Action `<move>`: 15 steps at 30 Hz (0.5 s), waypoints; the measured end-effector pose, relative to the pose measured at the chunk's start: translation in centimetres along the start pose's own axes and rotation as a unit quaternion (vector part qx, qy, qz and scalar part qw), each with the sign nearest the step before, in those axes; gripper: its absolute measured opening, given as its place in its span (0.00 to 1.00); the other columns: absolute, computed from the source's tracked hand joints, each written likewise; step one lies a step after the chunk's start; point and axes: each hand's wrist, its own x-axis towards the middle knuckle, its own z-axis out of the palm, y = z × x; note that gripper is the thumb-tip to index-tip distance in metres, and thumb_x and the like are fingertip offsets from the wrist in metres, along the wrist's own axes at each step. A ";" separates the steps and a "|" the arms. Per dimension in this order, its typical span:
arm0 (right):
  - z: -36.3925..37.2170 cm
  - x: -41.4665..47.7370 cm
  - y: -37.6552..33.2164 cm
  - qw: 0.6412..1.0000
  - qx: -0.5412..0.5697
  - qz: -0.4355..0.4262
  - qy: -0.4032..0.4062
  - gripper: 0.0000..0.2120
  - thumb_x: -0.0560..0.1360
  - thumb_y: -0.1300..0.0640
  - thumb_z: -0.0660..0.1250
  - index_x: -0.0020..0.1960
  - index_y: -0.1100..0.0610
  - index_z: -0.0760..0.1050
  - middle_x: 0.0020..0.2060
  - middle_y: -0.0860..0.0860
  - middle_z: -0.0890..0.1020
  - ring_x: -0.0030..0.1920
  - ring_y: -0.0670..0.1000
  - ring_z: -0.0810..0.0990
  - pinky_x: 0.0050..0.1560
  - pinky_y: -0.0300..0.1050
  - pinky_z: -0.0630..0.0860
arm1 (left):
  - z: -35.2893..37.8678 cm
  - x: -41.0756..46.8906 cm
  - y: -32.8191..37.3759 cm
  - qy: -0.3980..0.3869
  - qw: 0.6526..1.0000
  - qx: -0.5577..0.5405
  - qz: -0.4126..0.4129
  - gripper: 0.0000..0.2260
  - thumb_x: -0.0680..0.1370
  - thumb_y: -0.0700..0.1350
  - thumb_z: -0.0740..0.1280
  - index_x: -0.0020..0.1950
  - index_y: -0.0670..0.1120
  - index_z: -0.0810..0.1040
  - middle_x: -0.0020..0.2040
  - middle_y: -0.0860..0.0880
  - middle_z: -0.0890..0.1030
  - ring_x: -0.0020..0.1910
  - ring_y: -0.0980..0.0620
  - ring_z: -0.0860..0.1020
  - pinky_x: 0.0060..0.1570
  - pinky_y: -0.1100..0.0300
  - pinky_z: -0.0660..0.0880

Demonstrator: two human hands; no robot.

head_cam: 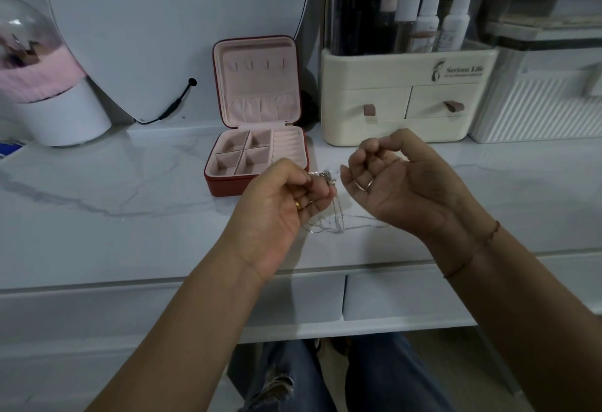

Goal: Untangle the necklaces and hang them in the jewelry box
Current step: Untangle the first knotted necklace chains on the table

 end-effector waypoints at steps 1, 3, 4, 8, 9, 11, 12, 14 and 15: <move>0.1 -0.1 -0.1 1.000 0.014 0.002 0.004 0.04 0.71 0.62 0.62 0.38 0.58 0.71 0.30 0.48 0.76 0.33 0.46 0.77 0.54 0.46 0.75 | -0.1 0.1 0.0 0.006 1.000 -0.007 -0.005 0.22 0.74 0.36 0.54 0.23 0.47 0.77 0.29 0.48 0.77 0.37 0.51 0.77 0.48 0.57 0.75; 0.2 -0.2 -0.3 1.000 0.011 0.006 0.004 0.05 0.73 0.62 0.61 0.38 0.58 0.71 0.30 0.49 0.76 0.32 0.46 0.77 0.51 0.46 0.76 | -0.5 0.3 -0.1 0.016 1.000 -0.012 -0.012 0.22 0.74 0.37 0.54 0.23 0.47 0.77 0.30 0.48 0.78 0.36 0.51 0.77 0.46 0.57 0.76; 0.2 -0.2 -0.3 1.000 -0.017 0.005 0.005 0.06 0.74 0.63 0.61 0.39 0.59 0.70 0.30 0.50 0.76 0.32 0.46 0.77 0.49 0.45 0.77 | -0.6 0.4 -0.1 0.019 1.000 -0.014 -0.015 0.21 0.74 0.37 0.55 0.23 0.47 0.76 0.31 0.48 0.78 0.35 0.51 0.77 0.46 0.57 0.75; 0.0 0.0 0.6 0.992 -0.130 0.008 0.004 0.03 0.75 0.64 0.62 0.43 0.59 0.72 0.32 0.52 0.78 0.31 0.46 0.76 0.44 0.44 0.78 | -1.5 0.7 0.0 -0.004 0.999 -0.014 -0.030 0.08 0.67 0.38 0.60 0.28 0.46 0.72 0.31 0.46 0.75 0.32 0.50 0.73 0.37 0.59 0.74; 0.0 0.0 0.7 0.988 -0.153 0.011 0.005 0.03 0.76 0.63 0.62 0.44 0.59 0.73 0.33 0.52 0.79 0.31 0.46 0.76 0.41 0.42 0.77 | -1.8 0.8 0.1 -0.022 0.999 -0.011 -0.036 0.06 0.66 0.38 0.60 0.29 0.46 0.71 0.31 0.46 0.74 0.31 0.50 0.72 0.35 0.59 0.74; -0.1 0.0 0.9 0.973 -0.233 0.007 0.009 0.04 0.76 0.63 0.63 0.47 0.60 0.76 0.35 0.53 0.79 0.32 0.46 0.75 0.36 0.38 0.76 | -2.3 0.9 0.3 -0.055 0.997 0.000 -0.047 0.04 0.65 0.39 0.59 0.30 0.45 0.69 0.30 0.45 0.71 0.30 0.50 0.70 0.33 0.61 0.73; -0.1 0.0 1.0 0.960 -0.280 0.001 0.009 0.05 0.77 0.62 0.63 0.48 0.61 0.77 0.36 0.53 0.78 0.32 0.45 0.75 0.34 0.37 0.75 | -2.5 0.9 0.4 -0.070 0.996 0.006 -0.053 0.04 0.65 0.39 0.58 0.30 0.45 0.69 0.30 0.45 0.70 0.29 0.50 0.70 0.32 0.61 0.72; -0.2 -0.1 1.0 0.930 -0.368 -0.013 0.002 0.07 0.76 0.61 0.64 0.50 0.62 0.79 0.37 0.53 0.78 0.33 0.46 0.75 0.31 0.36 0.73 | -2.8 0.8 0.7 -0.097 0.993 0.010 -0.062 0.02 0.63 0.39 0.59 0.30 0.44 0.69 0.29 0.45 0.68 0.28 0.50 0.68 0.30 0.60 0.70; -0.3 -0.2 1.1 0.914 -0.406 -0.020 -0.004 0.08 0.76 0.60 0.65 0.51 0.63 0.79 0.38 0.53 0.79 0.34 0.46 0.75 0.31 0.36 0.72 | -2.8 0.8 0.8 -0.109 0.992 0.010 -0.064 0.01 0.62 0.40 0.60 0.30 0.44 0.70 0.29 0.45 0.68 0.28 0.49 0.68 0.30 0.60 0.69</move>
